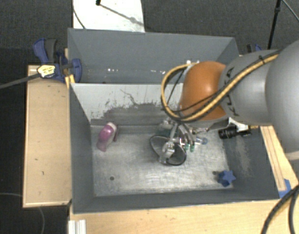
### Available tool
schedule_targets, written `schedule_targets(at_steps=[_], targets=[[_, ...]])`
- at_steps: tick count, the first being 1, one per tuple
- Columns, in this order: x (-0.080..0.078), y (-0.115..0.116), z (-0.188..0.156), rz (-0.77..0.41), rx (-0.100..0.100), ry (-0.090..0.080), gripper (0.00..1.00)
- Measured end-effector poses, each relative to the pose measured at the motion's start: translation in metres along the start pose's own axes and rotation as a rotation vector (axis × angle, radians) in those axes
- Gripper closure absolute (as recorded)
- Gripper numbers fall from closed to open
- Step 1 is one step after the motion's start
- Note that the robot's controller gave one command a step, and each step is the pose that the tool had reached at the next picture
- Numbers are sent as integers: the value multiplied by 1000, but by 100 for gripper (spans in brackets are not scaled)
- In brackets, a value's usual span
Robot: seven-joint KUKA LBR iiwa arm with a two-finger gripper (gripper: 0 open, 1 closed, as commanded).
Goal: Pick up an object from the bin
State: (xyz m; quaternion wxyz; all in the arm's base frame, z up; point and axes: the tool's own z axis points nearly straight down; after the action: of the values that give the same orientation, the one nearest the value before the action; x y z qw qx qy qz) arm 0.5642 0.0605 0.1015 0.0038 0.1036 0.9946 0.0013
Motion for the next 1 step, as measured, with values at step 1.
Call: schedule_targets(at_steps=[1], targets=[[-9,-9,-9,89,1,1,0]])
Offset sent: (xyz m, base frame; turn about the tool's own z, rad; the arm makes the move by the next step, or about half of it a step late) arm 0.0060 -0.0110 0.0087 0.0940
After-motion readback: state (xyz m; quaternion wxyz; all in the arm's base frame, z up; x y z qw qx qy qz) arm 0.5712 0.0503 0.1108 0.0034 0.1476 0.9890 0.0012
